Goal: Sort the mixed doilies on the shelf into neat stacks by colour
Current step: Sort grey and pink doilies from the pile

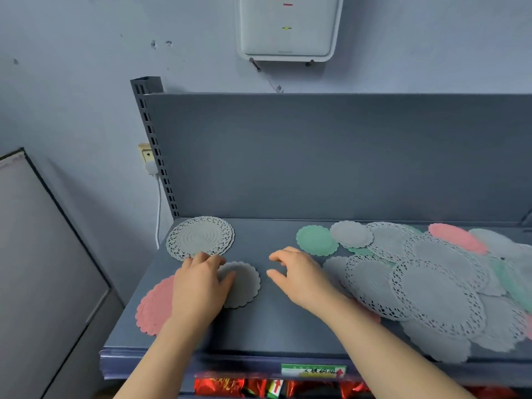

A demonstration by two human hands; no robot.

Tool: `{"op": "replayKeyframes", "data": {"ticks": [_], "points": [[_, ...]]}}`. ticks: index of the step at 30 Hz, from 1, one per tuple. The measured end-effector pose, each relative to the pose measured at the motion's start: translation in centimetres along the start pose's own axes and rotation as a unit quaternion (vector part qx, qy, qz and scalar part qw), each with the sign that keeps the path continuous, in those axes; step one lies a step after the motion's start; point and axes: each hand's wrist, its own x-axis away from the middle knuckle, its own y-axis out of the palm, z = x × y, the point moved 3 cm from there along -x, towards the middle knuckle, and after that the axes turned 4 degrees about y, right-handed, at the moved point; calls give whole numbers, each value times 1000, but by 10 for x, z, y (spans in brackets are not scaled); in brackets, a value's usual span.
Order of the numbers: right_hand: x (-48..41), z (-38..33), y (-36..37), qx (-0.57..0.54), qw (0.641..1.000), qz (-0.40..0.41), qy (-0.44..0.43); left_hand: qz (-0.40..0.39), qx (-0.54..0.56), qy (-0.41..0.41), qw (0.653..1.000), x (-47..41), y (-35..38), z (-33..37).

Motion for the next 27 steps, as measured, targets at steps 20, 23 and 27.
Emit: {"op": "replayKeyframes", "data": {"ticks": [20,23,27], "points": [[155,304,-225,72,964,154,205,-100,149,297,938,16,94,389],[165,357,-250,78,961,132,232,-137,146,276,940,14,113,442],[163,413,-269,56,959,108,257,-171,144,239,945,3,140,499]]}}
